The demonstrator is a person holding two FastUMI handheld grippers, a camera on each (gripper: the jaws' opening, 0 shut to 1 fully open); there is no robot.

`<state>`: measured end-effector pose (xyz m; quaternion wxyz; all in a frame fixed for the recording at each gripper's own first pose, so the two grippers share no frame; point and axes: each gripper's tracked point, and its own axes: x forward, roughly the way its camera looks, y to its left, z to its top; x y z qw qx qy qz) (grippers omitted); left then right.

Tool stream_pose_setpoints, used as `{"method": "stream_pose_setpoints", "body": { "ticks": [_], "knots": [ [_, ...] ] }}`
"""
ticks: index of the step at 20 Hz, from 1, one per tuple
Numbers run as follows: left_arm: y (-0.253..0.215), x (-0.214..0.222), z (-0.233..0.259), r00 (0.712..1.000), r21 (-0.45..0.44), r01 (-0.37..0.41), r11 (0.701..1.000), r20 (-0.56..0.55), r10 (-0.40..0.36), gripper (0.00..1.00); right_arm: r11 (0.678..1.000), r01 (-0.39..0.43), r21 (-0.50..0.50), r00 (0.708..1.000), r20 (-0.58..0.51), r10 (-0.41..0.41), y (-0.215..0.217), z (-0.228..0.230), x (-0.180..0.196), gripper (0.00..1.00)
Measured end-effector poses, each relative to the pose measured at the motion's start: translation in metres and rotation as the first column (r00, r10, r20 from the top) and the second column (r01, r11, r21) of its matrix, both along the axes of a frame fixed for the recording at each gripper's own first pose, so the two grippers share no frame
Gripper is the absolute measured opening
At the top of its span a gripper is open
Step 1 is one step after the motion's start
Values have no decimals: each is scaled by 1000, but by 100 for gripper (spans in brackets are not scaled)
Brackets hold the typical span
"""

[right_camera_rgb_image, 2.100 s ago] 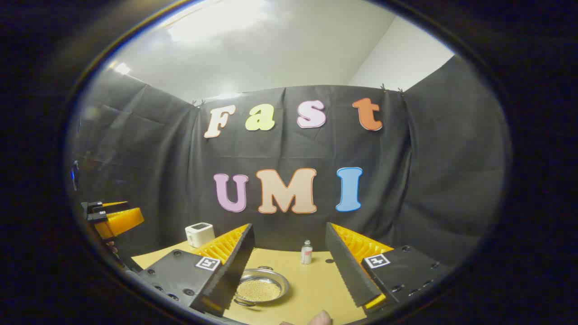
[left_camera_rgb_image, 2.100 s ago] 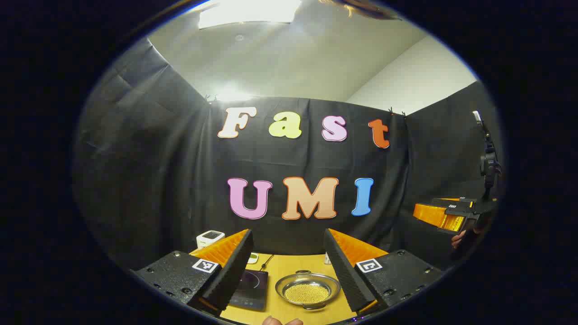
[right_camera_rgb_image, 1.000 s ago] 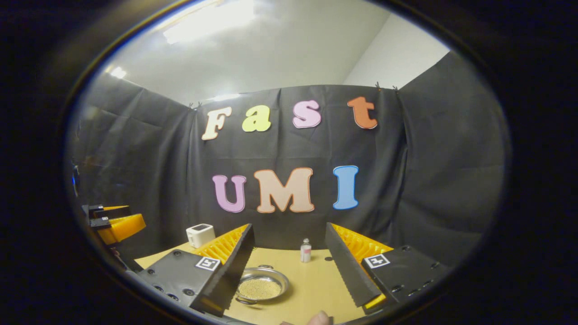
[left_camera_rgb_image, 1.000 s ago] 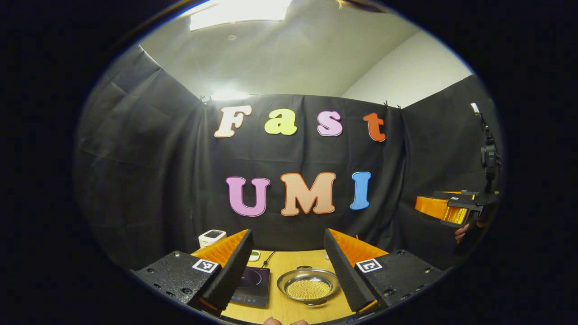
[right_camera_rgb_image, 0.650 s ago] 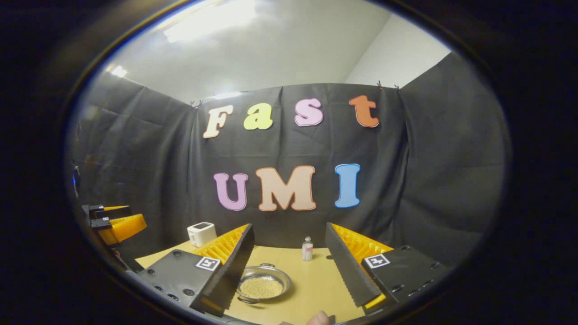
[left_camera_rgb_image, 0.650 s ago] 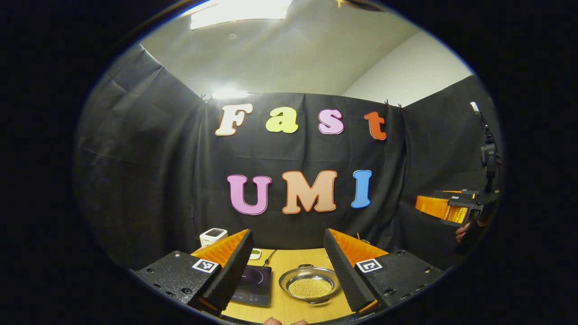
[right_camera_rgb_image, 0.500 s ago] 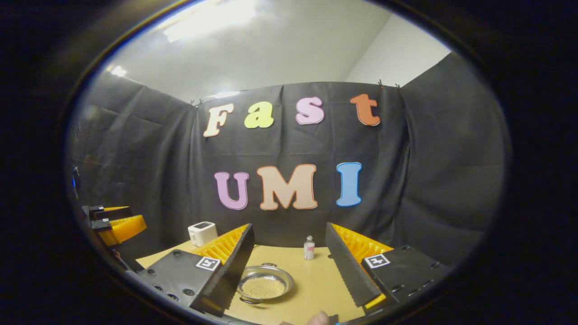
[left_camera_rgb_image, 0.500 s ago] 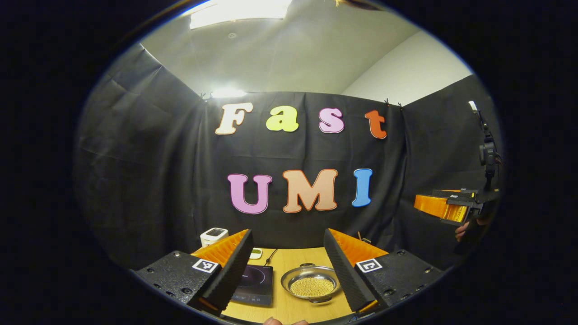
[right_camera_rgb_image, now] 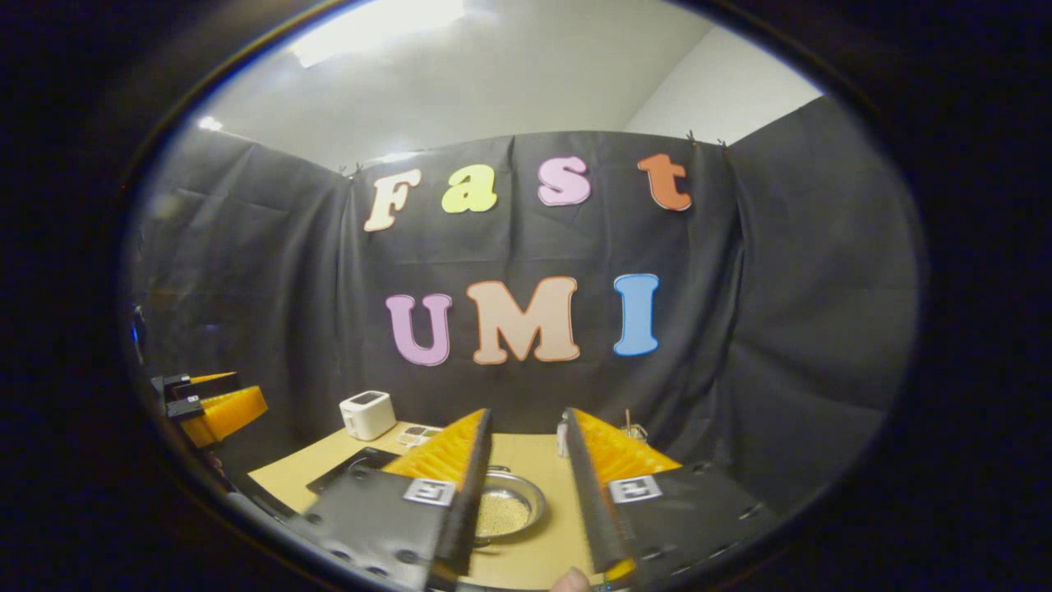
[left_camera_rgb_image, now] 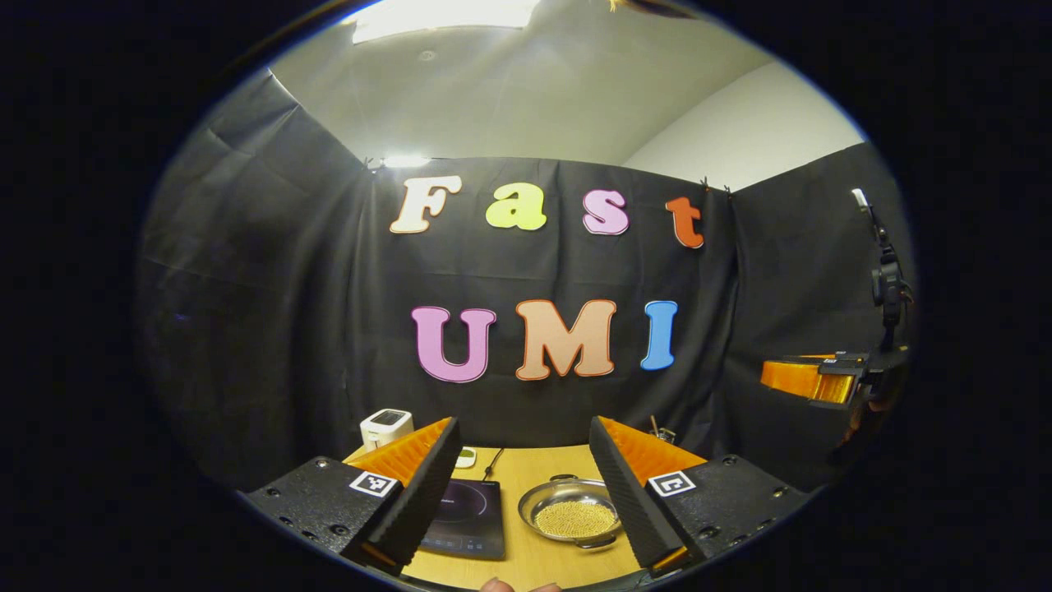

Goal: First push the handle of the pot to place it horizontally, then grasp the pot with both hands and set it on the induction cooktop.

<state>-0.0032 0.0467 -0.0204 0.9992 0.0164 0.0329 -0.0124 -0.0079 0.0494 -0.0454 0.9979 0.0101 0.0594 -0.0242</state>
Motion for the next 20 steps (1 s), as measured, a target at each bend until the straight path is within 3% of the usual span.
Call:
{"method": "stream_pose_setpoints", "body": {
  "ticks": [2,4,5,7,8,9,13,14,15,20],
  "knots": [
    [7,6,-4,1000,-6,-23,1000,-2,23,92,1000,-11,4,999,-42,11,3,-20,15,14],
    [13,14,-15,998,-2,-50,999,-25,50,95,998,-48,32,996,-77,50,13,-41,33,19],
    [16,17,-19,997,4,-70,998,-38,70,92,997,-67,38,993,-93,70,13,-48,41,12],
    [19,27,-27,992,-1,-103,995,-67,103,95,991,-117,66,979,-160,126,18,-75,57,8],
    [16,33,-26,992,-10,-110,994,-66,109,92,989,-125,84,971,-192,140,18,-83,61,0],
    [15,39,-28,990,-9,-120,993,-73,119,92,981,-157,117,962,-207,178,21,-94,72,0],
    [17,51,-43,978,34,-172,985,-116,175,96,933,-280,226,905,-262,335,42,-140,91,0],
    [18,52,-45,975,36,-184,982,-123,187,92,925,-283,252,891,-287,351,45,-155,96,0],
    [19,54,-45,973,31,-194,980,-121,197,95,920,-280,274,875,-321,362,49,-171,98,2],
    [43,73,-58,969,25,-206,978,-131,208,92,906,-272,326,796,-452,402,78,-228,100,3]
  ]
}}
